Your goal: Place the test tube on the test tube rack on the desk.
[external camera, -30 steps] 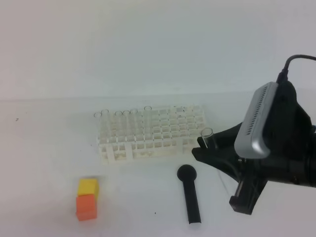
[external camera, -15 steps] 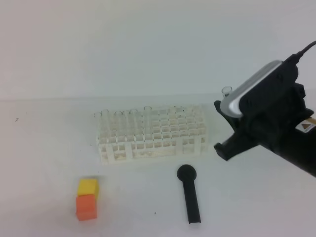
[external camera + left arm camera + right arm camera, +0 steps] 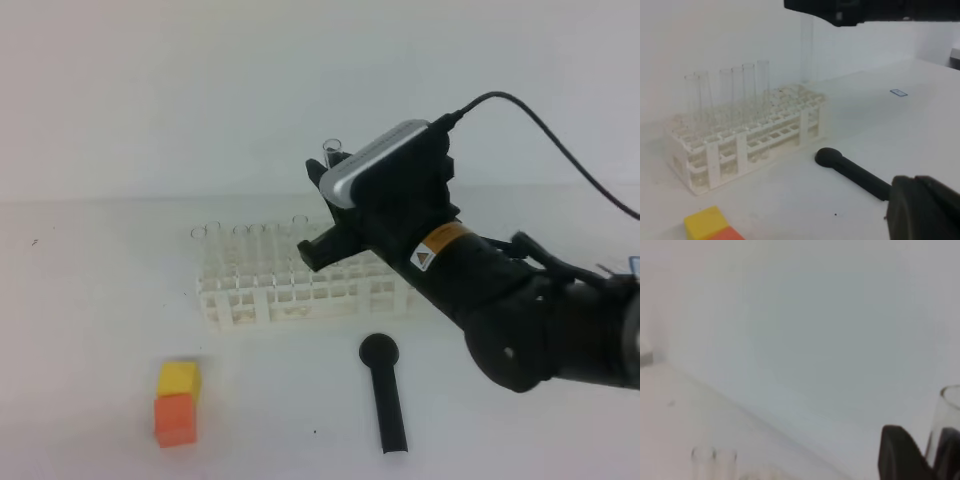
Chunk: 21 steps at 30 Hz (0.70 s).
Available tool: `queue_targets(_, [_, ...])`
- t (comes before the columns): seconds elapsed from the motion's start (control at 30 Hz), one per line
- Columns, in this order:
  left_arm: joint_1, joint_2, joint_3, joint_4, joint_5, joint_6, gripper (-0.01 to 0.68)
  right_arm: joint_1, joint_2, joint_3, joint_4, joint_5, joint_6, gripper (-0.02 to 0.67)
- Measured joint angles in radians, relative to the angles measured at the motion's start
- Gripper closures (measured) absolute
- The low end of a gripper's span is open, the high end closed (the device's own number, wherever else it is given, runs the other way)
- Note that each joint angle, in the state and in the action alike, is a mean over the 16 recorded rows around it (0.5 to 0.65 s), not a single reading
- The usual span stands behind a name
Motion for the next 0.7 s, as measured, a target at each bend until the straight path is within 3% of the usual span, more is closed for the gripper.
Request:
queue_targets(0.33, [0.0,0.0,0.0,0.0,0.0,0.0,0.674,0.001,0.187,-0.107,-0.03,-0.128,0.124,0.531])
queue_targets(0.7, [0.0,0.001,0.0,0.0,0.0,-0.004,0.674,0.001,0.255,-0.119,-0.019,-0.171,0.149,0.531])
